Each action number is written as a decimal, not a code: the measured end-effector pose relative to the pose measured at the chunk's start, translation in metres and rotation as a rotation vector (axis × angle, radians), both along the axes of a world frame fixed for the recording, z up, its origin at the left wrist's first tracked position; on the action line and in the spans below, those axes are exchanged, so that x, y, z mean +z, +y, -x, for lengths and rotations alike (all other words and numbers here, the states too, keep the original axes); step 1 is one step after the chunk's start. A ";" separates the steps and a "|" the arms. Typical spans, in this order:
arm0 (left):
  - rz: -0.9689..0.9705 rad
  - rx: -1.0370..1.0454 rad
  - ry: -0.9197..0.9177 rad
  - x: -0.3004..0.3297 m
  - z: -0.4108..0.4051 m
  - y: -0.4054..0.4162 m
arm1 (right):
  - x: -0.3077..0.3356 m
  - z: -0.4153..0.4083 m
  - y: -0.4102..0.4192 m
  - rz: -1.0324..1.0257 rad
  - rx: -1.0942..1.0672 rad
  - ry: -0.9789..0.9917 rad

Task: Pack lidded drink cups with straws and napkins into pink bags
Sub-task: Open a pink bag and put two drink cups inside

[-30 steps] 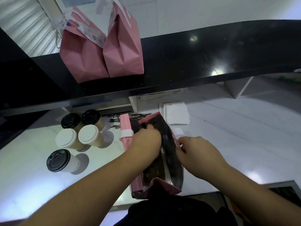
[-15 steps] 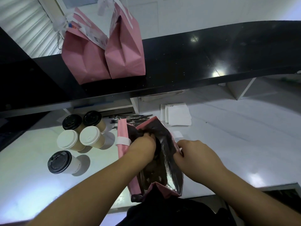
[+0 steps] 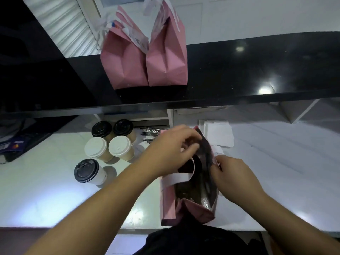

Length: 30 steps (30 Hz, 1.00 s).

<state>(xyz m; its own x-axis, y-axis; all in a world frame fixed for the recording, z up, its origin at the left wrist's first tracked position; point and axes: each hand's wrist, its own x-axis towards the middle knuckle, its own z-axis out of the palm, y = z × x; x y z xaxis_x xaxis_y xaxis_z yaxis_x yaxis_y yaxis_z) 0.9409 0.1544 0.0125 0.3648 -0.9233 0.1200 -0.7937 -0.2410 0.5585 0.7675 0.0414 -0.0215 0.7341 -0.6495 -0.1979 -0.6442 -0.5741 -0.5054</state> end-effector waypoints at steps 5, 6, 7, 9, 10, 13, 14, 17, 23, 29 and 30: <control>0.066 0.538 0.084 -0.022 -0.077 0.095 | -0.001 -0.011 0.003 -0.018 -0.023 -0.026; -0.024 0.656 0.037 -0.035 -0.093 0.119 | -0.001 -0.013 0.003 -0.017 -0.025 -0.024; -0.124 0.762 -0.008 -0.049 -0.106 0.141 | 0.001 -0.015 0.003 -0.013 -0.025 -0.020; -0.246 0.909 -0.043 -0.072 -0.124 0.181 | 0.003 -0.018 0.003 -0.001 -0.005 0.006; -0.273 0.956 -0.053 -0.080 -0.129 0.196 | 0.005 -0.020 0.003 -0.006 0.009 0.028; -0.441 1.000 -0.065 -0.098 -0.141 0.218 | 0.010 -0.026 0.005 -0.037 0.033 0.103; -0.513 0.988 -0.049 -0.103 -0.143 0.220 | 0.011 -0.027 0.005 -0.041 0.037 0.125; -0.565 0.963 0.026 -0.115 -0.147 0.221 | 0.012 -0.030 0.006 -0.021 0.047 0.157; -0.488 1.013 0.058 -0.118 -0.140 0.230 | 0.014 -0.032 0.008 0.011 0.028 0.161; -0.200 0.995 -0.062 -0.062 -0.114 0.228 | 0.014 -0.031 0.007 -0.008 0.052 0.151; -0.118 0.972 -0.093 -0.046 -0.109 0.223 | 0.014 -0.030 0.006 -0.008 0.053 0.144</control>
<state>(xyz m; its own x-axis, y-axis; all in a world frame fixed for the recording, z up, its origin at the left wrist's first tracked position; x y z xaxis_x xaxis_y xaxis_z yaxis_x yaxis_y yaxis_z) 1.0499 0.3774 -0.0331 0.9657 -0.2338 0.1128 -0.2596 -0.8625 0.4344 0.7974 0.0471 -0.0071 0.7312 -0.6084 -0.3085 -0.6790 -0.6058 -0.4148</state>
